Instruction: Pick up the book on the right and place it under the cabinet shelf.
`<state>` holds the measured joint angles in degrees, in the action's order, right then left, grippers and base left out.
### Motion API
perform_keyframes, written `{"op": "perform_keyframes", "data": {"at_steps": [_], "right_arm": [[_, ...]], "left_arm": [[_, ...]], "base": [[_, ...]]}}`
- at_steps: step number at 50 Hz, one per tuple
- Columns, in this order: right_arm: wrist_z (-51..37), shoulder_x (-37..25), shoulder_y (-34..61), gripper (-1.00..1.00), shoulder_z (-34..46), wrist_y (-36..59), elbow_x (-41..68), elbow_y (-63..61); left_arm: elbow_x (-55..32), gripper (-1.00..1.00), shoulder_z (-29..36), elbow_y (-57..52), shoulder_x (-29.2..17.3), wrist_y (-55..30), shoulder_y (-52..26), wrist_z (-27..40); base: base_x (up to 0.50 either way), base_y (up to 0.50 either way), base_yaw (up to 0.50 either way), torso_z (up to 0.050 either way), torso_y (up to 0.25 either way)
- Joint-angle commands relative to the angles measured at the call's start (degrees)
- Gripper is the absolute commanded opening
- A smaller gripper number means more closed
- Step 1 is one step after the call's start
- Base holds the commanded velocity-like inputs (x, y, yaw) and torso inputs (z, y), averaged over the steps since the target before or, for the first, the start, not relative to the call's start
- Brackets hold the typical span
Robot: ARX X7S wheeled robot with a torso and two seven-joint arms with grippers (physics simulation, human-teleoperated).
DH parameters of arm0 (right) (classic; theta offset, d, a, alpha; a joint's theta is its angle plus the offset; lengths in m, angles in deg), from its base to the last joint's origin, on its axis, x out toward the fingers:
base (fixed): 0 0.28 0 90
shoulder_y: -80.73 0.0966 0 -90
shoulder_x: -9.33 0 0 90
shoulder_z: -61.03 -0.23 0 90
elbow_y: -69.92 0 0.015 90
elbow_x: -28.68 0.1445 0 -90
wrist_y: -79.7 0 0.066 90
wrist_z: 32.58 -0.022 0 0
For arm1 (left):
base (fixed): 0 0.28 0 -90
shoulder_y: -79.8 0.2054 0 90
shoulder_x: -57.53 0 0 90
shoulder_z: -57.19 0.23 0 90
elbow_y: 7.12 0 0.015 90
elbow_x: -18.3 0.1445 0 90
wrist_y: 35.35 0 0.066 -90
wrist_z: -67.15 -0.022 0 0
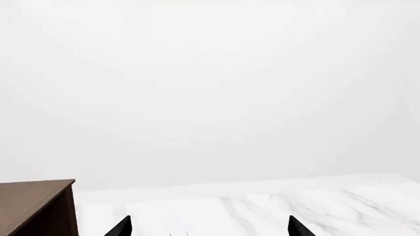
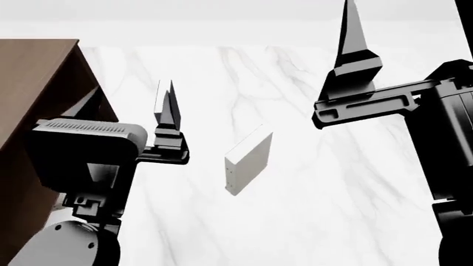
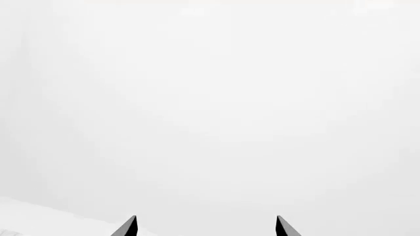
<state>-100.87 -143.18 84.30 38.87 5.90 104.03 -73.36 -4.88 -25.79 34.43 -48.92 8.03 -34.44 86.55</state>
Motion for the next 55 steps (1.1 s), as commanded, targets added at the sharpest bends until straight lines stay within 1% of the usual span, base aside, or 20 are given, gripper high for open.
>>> {"op": "perform_keyframes", "data": {"at_steps": [1,14,32,41,45,50,55], "right_arm": [[-0.1,-1.1,-0.5,1.00,-0.4,-0.7,0.0,-0.8],[-0.2,-0.9,-0.8,1.00,-0.5,-0.6,-0.1,-0.8],[-0.8,-0.2,-1.5,1.00,-0.3,-0.5,-0.4,-1.0],[-1.3,-1.1,-3.3,1.00,0.1,-1.3,-1.7,-2.1],[-1.6,-1.2,-3.1,1.00,-0.1,-1.1,-1.4,-2.6],[-2.0,-1.2,-3.4,1.00,0.0,-1.1,-1.7,-3.3],[-2.1,-1.5,-4.0,1.00,0.1,-1.5,-2.4,-3.9]], "left_arm": [[-2.6,1.00,-0.9,-4.3,-0.2,-5.4,-2.9,1.6],[-6.4,1.00,-3.4,-7.6,-0.1,-10.3,-5.8,3.1],[-14.5,1.00,-9.5,-10.8,-0.3,-16.6,-10.5,6.2],[-22.5,1.00,-10.8,-11.2,-2.8,-17.2,-13.2,11.8],[-26.0,1.00,-10.2,-11.3,-4.3,-16.4,-14.1,14.9],[-31.6,1.00,-8.8,-11.3,-7.4,-14.4,-15.7,20.2],[-35.2,1.00,-7.7,-11.2,-9.6,-13.1,-17.3,23.6]], "base": [[0.00,0.00,0.00,0.000,0.143],[0.00,0.00,0.00,0.000,0.142],[0.00,0.00,0.00,0.000,0.143],[0.00,0.00,0.00,0.000,0.145],[0.00,0.00,0.00,0.000,0.144],[0.00,0.00,0.00,0.000,0.144],[0.00,0.00,0.00,0.000,0.145]]}}
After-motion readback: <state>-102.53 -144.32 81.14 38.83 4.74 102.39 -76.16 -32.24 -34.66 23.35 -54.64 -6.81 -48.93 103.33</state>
